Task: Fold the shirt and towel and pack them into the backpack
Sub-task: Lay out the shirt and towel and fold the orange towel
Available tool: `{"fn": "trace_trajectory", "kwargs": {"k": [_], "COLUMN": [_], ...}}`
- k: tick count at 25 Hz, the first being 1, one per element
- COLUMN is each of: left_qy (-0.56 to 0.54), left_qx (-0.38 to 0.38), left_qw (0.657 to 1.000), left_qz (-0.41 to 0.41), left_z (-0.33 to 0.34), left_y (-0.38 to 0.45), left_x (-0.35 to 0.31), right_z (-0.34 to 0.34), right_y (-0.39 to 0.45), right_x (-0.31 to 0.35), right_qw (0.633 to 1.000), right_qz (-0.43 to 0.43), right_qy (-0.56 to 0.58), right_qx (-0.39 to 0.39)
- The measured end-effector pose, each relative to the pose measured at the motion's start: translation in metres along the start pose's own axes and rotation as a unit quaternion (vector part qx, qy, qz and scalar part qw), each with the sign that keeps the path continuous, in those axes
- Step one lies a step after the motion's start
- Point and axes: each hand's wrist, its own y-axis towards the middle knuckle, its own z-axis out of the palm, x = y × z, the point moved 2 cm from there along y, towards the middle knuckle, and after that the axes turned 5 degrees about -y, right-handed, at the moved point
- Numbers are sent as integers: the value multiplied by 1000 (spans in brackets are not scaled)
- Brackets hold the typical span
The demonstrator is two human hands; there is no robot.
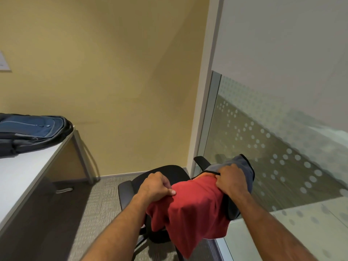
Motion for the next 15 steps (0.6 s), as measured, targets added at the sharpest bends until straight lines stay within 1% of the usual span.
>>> {"fn": "trace_trajectory", "kwargs": {"k": [3, 5, 7, 9, 12, 15], "left_qy": [26, 17, 14, 13, 29, 30], "left_qx": [-52, -96, -138, -177, -248, -310], "left_qw": [998, 995, 990, 984, 968, 950], "left_qz": [-17, -29, -19, 3, 16, 24], "left_z": [1, 0, -4, -13, -36, -68], "left_y": [-3, -6, -9, -11, -15, -23], "left_x": [-2, -5, -10, -15, -22, -30], "right_z": [-9, -13, -20, -28, -49, -70], "right_y": [3, 5, 8, 15, 23, 32], "right_x": [0, 0, 2, 8, 28, 56], "right_qw": [999, 998, 996, 990, 977, 968], "right_qz": [-20, -36, -9, 5, -23, -78], "right_qy": [46, 57, 88, 141, 212, 234], "right_qx": [5, 18, 20, 14, -8, -51]}}
